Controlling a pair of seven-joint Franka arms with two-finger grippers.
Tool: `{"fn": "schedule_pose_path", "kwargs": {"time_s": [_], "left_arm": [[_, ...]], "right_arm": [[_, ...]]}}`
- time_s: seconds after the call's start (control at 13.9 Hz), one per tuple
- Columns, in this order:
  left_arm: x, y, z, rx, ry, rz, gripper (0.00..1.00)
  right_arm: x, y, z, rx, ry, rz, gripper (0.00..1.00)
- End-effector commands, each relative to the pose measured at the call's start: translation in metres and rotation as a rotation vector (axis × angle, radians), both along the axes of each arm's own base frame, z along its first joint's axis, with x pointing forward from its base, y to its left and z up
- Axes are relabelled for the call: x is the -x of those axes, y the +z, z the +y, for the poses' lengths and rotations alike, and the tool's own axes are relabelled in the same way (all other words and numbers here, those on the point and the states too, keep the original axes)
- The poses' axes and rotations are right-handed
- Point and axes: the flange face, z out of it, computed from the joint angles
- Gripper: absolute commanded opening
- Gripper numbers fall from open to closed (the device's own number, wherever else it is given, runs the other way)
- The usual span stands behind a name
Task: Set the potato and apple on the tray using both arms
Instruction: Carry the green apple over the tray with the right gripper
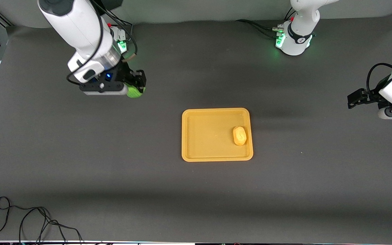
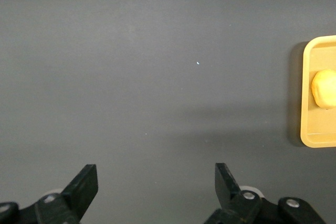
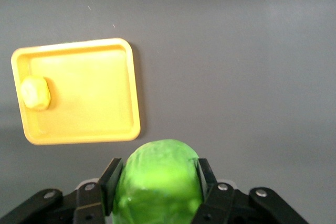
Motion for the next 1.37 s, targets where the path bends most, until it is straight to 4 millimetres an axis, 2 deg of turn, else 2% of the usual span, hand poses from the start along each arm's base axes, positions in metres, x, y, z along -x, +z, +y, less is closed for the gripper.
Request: {"fn": "schedule_pose_path", "kwargs": {"time_s": [0.0,0.14,0.22,0.29,0.43,0.57,0.65,0.79,0.93,1.15,1.29], "left_arm": [[0.003,0.005,0.014,-0.008,-0.003,-0.023,0.99],[0.004,0.005,0.012,-0.009,-0.006,-0.014,0.99],[0.005,0.002,0.006,-0.008,-0.01,-0.008,0.99],[0.005,0.001,0.004,-0.007,-0.013,-0.005,0.99],[0.006,0.003,0.005,-0.008,-0.018,-0.005,0.99],[0.005,0.001,-0.013,0.001,-0.049,-0.002,1.0],[0.004,0.002,-0.008,0.017,-0.041,-0.006,1.0],[0.007,0.005,-0.003,0.029,-0.08,0.004,1.0],[0.008,0.003,-0.005,0.032,-0.089,0.02,1.0],[0.008,0.003,-0.007,0.03,-0.094,0.021,1.0],[0.008,0.005,-0.009,0.029,-0.098,0.018,0.99]], "right_arm": [[-0.059,-0.02,0.061,0.008,0.024,-0.04,0.44],[-0.07,-0.041,0.093,-0.004,-0.026,-0.037,0.43],[-0.067,-0.051,0.118,-0.011,-0.051,-0.035,0.42],[-0.058,-0.059,0.148,-0.017,-0.052,-0.038,0.42],[-0.046,-0.08,0.188,-0.024,-0.091,-0.042,0.41],[-0.026,-0.106,0.228,-0.031,-0.099,-0.051,0.4],[-0.02,-0.122,0.241,-0.034,-0.111,-0.053,0.39],[-0.019,-0.161,0.255,-0.021,-0.104,-0.054,0.39],[-0.025,-0.209,0.26,-0.002,-0.102,-0.053,0.39],[-0.032,-0.273,0.261,0.053,-0.08,-0.094,0.4],[-0.033,-0.307,0.262,0.055,-0.075,-0.1,0.4]]}}
